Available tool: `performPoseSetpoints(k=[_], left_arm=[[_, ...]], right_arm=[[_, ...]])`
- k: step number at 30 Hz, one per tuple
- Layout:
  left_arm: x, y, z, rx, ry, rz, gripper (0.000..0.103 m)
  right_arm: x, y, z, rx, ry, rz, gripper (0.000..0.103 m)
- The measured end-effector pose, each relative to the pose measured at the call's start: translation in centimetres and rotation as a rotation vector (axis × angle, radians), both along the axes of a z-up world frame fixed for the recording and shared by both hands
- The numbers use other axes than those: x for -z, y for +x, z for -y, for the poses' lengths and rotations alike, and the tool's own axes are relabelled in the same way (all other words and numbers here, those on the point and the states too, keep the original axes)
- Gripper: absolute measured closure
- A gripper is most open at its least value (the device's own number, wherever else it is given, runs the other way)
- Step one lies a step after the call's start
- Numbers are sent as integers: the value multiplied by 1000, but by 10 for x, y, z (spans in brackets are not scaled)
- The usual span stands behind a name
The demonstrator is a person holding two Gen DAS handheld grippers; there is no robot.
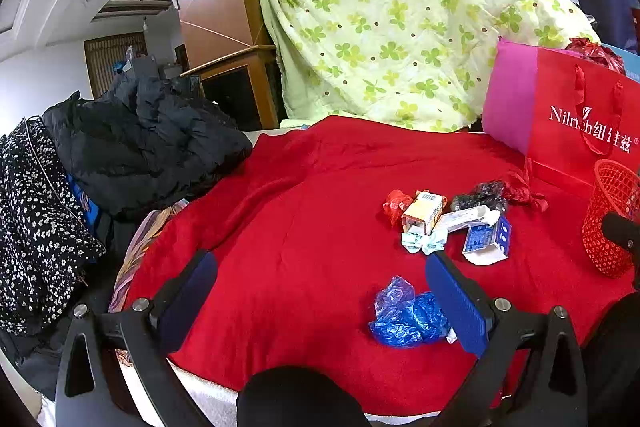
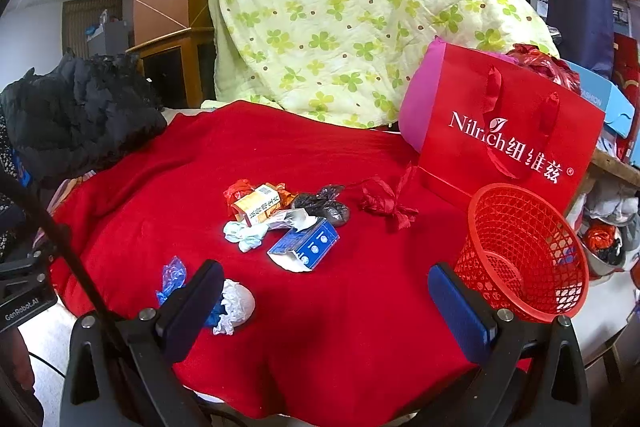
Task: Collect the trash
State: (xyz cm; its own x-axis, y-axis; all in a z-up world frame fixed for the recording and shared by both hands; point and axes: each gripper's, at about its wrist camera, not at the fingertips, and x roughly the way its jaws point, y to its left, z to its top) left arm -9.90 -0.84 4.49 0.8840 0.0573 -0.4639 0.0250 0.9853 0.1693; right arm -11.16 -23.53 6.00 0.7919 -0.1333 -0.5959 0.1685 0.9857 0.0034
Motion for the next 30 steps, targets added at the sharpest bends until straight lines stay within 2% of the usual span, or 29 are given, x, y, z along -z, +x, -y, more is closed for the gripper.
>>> performPoseSetpoints(k=[3, 6, 9, 13, 17, 19, 21, 26, 30], left_arm=[[2, 2, -3, -2, -2, -8, 0], [6, 5, -5, -5, 1, -20, 0], [14, 11, -10, -11, -3, -45, 0], [30, 22, -19, -39, -9, -94, 0], [51, 35, -30, -65, -18, -156, 0], [60, 42, -34, -71, -23, -183, 0], [68, 47, -36, -66, -35, -209, 0], [82, 58, -37, -42, -43, -251, 0], [89, 67, -32, -2, -74, -291, 0]], right_arm=[[-1, 2, -5, -3, -21, -47, 0], [1, 5, -8, -10, -23, -48, 0], [7, 7, -10, -30, 1, -13, 0], [27, 20, -11, -102, 86, -28, 0], [69, 51, -16, -187, 245, -125, 1], [90, 68, -21, -218, 319, -176, 7], [109, 85, -27, -231, 300, -206, 20], [155, 124, -45, -273, 308, -308, 35], [184, 142, -50, -271, 307, -391, 63]])
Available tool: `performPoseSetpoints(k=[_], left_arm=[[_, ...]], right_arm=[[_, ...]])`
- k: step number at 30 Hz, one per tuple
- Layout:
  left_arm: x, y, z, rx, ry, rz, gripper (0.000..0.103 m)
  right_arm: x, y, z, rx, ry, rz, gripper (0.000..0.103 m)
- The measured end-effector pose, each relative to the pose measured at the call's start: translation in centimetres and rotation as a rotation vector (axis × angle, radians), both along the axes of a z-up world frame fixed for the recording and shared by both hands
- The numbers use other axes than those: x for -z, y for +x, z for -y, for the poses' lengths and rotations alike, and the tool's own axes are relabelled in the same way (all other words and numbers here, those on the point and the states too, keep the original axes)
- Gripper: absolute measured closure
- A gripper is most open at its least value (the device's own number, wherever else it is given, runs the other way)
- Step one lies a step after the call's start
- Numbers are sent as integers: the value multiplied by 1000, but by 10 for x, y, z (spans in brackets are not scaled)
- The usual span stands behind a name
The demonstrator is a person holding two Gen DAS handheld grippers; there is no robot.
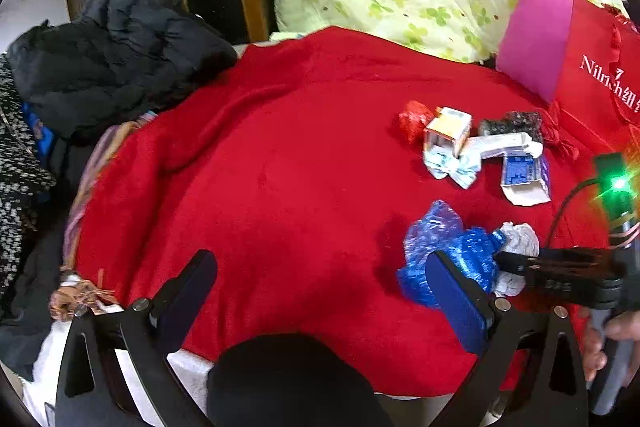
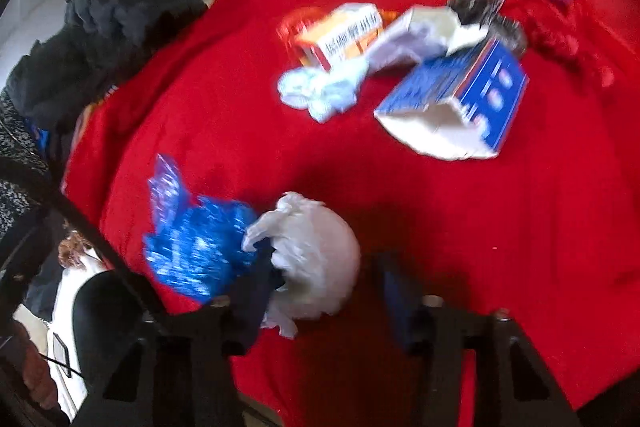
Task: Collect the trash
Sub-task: 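Grasp the blue plastic bag with the left gripper while the right gripper grasps the white crumpled bag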
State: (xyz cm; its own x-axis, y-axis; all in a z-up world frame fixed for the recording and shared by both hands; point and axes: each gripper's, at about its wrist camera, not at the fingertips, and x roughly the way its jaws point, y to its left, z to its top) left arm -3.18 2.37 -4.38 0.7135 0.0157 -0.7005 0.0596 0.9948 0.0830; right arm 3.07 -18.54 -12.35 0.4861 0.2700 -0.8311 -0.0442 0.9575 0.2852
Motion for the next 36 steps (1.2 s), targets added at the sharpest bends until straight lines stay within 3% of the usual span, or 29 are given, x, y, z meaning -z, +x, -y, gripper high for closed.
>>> performPoseSetpoints(k=[5, 11, 14, 18, 19, 21, 22, 25, 28, 31, 36], left_arm=[[12, 14, 21, 71, -34, -47, 0], [42, 32, 58, 231, -135, -156, 0], [66, 34, 70, 240, -144, -225, 0], [92, 30, 72, 189, -85, -196, 0], [98, 28, 73, 179, -64, -190, 1], [103, 28, 75, 182, -52, -218, 19], [100, 27, 76, 195, -62, -214, 32], [92, 23, 80, 198, -36, -191, 41], [75, 17, 84, 215, -54, -167, 42], [39, 11, 98, 267, -77, -107, 43], [-32, 13, 164, 437, -129, -13, 42]], right_arm=[[0, -7, 20, 30, 49, 31, 69], [-17, -28, 47, 83, -1, 105, 69], [-22, -38, 57, 98, -18, 128, 69], [-21, -45, 70, 117, 3, 132, 69], [-20, -47, 72, 122, 12, 130, 69], [-19, -49, 77, 130, 24, 129, 69], [-20, -50, 78, 132, 25, 134, 69], [-27, -54, 80, 131, 16, 167, 69], [-45, -64, 84, 129, 13, 226, 69], [-72, -79, 96, 140, 35, 298, 69], [-136, -117, 147, 230, 33, 472, 69]])
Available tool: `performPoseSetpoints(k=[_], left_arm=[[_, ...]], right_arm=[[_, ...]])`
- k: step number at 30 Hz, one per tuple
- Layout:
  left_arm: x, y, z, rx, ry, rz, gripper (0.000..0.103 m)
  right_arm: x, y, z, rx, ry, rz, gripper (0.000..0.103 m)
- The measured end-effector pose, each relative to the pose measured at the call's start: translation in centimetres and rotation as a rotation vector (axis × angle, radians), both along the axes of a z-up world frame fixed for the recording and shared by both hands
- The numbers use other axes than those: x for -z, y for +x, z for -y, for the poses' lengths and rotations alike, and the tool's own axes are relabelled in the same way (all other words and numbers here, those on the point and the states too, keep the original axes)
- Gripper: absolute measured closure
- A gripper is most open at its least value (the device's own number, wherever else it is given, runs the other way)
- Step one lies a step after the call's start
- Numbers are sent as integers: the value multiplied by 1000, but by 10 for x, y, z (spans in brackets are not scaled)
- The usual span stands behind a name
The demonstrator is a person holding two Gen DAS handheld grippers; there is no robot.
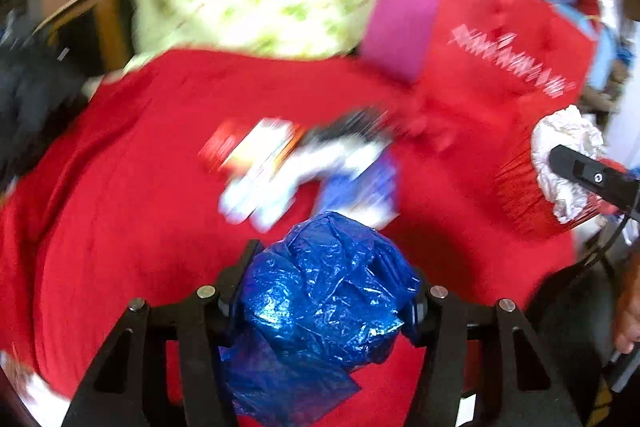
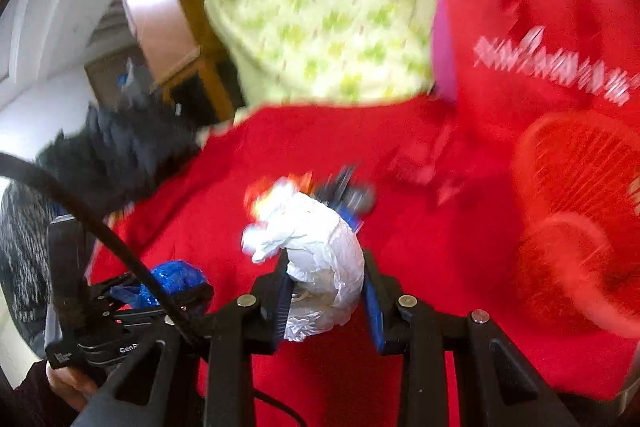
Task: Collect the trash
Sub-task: 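Grasp the blue plastic bag with the left gripper while the right gripper grasps the white crumpled bag, then carry both bags over the red mesh basket and open both grippers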
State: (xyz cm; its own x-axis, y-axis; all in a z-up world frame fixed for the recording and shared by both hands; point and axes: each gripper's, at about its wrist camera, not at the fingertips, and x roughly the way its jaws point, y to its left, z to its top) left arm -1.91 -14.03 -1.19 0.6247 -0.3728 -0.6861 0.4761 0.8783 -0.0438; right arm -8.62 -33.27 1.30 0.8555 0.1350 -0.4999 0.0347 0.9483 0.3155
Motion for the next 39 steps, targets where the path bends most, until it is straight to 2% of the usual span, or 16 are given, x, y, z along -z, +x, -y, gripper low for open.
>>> performPoseSetpoints(k=[5, 7, 11, 15, 17, 19, 20, 21, 25, 30, 34, 39], left_arm=[[-58, 9, 91, 190, -77, 47, 41], [-75, 11, 130, 259, -120, 49, 41], [-93, 5, 196, 361, -163, 54, 41], [-92, 2, 248, 425, -184, 40, 40], [-83, 6, 268, 440, -178, 16, 32], [-74, 9, 279, 453, -180, -22, 22], [-69, 12, 283, 459, -189, -47, 21], [-67, 12, 281, 460, -191, -61, 21], [-59, 19, 271, 434, -176, -49, 21], [-63, 32, 205, 333, -186, 33, 21], [-51, 54, 131, 193, -131, 83, 21], [-27, 88, 19, -85, -42, 130, 21]], right_arm=[[-42, -41, 74, 168, 2, 91, 69], [-47, -52, 101, 236, -6, 95, 69], [-38, -69, 157, 343, 46, 69, 69], [-19, -76, 196, 399, 74, 37, 68], [-10, -78, 207, 408, 96, 22, 68], [-2, -78, 215, 408, 114, 12, 62], [2, -78, 220, 405, 128, 10, 44], [4, -79, 223, 408, 140, 12, 30], [6, -85, 228, 416, 176, 59, 30], [-8, -90, 212, 381, 139, 115, 30], [-33, -85, 172, 284, 79, 179, 30], [-57, -63, 109, 116, 20, 223, 30]])
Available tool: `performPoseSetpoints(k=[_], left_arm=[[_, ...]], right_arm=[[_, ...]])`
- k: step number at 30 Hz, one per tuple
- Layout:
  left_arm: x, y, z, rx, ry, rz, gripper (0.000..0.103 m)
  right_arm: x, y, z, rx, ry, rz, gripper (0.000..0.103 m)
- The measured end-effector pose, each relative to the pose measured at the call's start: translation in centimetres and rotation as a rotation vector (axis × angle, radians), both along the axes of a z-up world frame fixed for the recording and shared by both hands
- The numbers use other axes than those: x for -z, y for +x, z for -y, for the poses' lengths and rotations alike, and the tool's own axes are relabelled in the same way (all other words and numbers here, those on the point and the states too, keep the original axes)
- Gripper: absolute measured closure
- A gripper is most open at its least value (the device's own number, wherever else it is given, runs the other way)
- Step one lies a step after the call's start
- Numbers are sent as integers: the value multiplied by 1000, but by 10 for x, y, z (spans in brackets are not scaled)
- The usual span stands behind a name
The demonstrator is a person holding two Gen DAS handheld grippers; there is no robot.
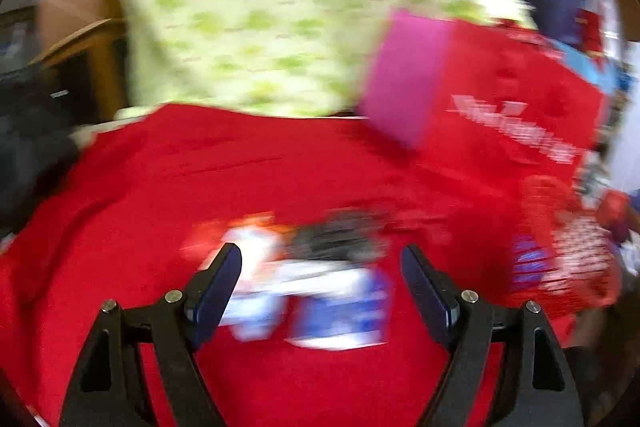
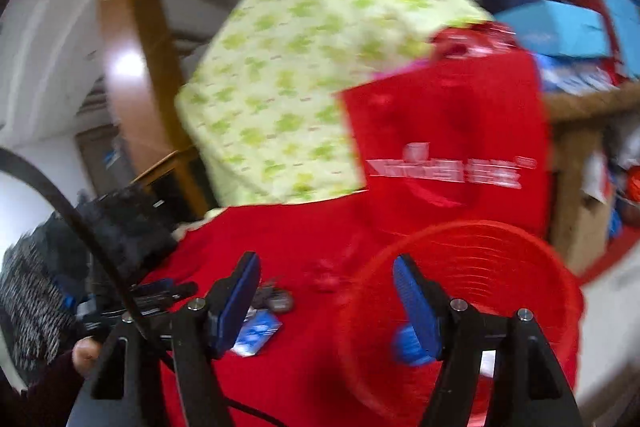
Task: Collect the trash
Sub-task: 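Carry both bags over the red mesh basket and open both grippers, then grasp the barcode box with the left gripper while the right gripper grasps the red ribbon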
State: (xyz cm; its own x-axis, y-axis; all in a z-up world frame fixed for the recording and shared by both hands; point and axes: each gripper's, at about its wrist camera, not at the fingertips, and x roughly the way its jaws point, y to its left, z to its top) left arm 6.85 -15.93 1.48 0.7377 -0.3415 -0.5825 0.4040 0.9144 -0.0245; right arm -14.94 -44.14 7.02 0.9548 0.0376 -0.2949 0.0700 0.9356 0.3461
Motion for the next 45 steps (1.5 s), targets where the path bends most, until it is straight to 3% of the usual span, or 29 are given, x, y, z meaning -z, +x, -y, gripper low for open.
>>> performPoseSetpoints(k=[3, 6, 12, 14, 17, 22, 25, 32, 35, 37, 39, 45], left_arm=[[19, 17, -51, -137, 20, -21, 21], [40, 31, -87, -206, -9, -69, 21], [66, 56, -100, -193, -61, -130, 21], [72, 65, -93, -176, -58, -136, 21], [79, 81, -77, -149, -61, -149, 21], [91, 110, -56, -119, -98, -205, 21], [95, 121, -45, -94, -91, -196, 21], [119, 144, -30, -33, -91, -259, 21], [127, 148, -27, -14, -86, -289, 30], [129, 148, -26, -1, -83, -298, 41], [130, 146, -26, 2, -83, -298, 41], [121, 128, -37, 3, -91, -278, 43]], right_arm=[[0, 27, -42, -101, -22, -38, 30], [23, 70, -83, -174, -23, -161, 30], [98, 156, -112, -252, 100, -428, 30], [117, 172, -110, -242, 122, -475, 31], [132, 199, -98, -156, 109, -503, 31], [128, 252, -70, -6, 101, -495, 31], [124, 280, -54, 97, 46, -467, 31], [151, 342, -16, 95, 85, -544, 31], [170, 358, -20, 63, 75, -623, 32], [174, 362, -30, 61, 8, -651, 46], [176, 364, -37, 63, -45, -669, 70], [168, 344, -42, 62, -65, -646, 78]])
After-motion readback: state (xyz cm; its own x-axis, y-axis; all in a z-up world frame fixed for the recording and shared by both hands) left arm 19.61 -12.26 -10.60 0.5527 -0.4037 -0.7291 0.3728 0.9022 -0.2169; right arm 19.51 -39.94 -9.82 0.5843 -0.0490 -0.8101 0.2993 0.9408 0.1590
